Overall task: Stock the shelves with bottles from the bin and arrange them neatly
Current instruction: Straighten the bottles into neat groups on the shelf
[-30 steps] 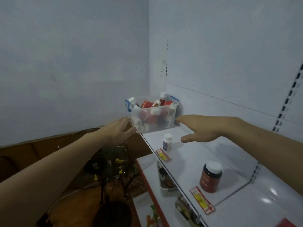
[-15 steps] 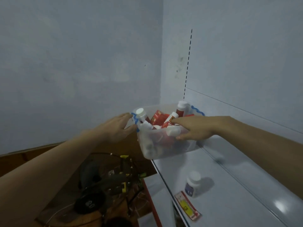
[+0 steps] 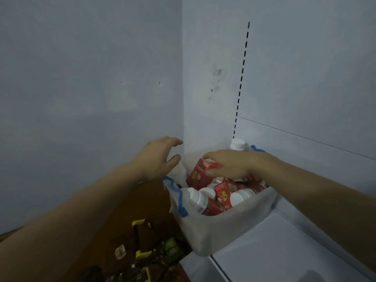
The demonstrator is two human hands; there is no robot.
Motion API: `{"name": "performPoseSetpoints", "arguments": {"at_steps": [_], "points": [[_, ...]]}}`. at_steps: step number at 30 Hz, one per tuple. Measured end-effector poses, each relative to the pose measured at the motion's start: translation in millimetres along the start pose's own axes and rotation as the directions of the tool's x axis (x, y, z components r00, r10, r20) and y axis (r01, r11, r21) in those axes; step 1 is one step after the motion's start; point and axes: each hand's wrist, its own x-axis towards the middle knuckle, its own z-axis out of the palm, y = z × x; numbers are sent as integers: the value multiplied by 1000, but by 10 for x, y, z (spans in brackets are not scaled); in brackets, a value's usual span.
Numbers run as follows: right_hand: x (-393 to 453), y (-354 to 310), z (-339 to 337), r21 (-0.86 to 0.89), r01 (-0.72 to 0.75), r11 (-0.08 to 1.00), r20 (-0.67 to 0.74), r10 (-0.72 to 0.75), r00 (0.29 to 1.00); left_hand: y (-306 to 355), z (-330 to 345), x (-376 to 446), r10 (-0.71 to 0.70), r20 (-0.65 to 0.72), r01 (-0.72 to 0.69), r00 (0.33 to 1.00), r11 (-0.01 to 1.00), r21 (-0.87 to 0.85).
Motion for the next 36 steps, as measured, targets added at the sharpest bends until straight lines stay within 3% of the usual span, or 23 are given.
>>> {"name": "performPoseSetpoints", "arguments": {"at_steps": [3,6,8,10,12,15,17,19,24,26,29,31,33,34,36], "points": [[212,-115,74,206,51,977,-141,-22,990,-153,187,103,-18,-46,13,999,994,-106],[383,-312,217,320,129,939,-179,-73,981,-297,402,102,-114,-72,88,991,951,-296],[483,-391,335,337,170,926,-221,-98,970,-358,572,49,-156,-29,121,987,858,-499],[546,-426,413,380,202,903,-246,-111,963,-388,728,-37,-166,39,145,985,695,-704],[569,-440,428,392,226,892,-267,-125,956,-416,841,-56,-208,65,176,976,575,-799],[578,-345,440,357,257,898,-373,-116,921,-358,791,2,-242,-40,127,969,637,-760],[555,-238,426,445,237,864,-464,-4,886,-281,665,64,-222,-142,59,965,707,-705],[520,-135,401,585,243,774,-552,160,818,-196,545,155,-193,-182,9,964,710,-705],[419,-28,308,789,344,510,-566,382,730,114,542,362,2,24,16,1000,687,-726],[387,-26,291,795,368,483,-576,407,709,144,638,393,21,-29,-35,999,757,-652],[352,32,192,793,375,481,-587,437,682,77,678,392,-6,-60,-36,998,746,-665],[351,211,88,759,256,599,-609,514,604,36,699,377,-16,-49,-21,999,738,-675],[356,523,-4,541,-105,835,-705,518,485,39,709,355,-29,-50,-13,998,732,-681],[369,666,-10,403,-301,864,-718,503,482,49,712,343,-36,-58,-13,998,725,-688],[410,847,52,274,-515,812,-622,558,550,68,718,336,-40,-62,-13,997,734,-679]]}}
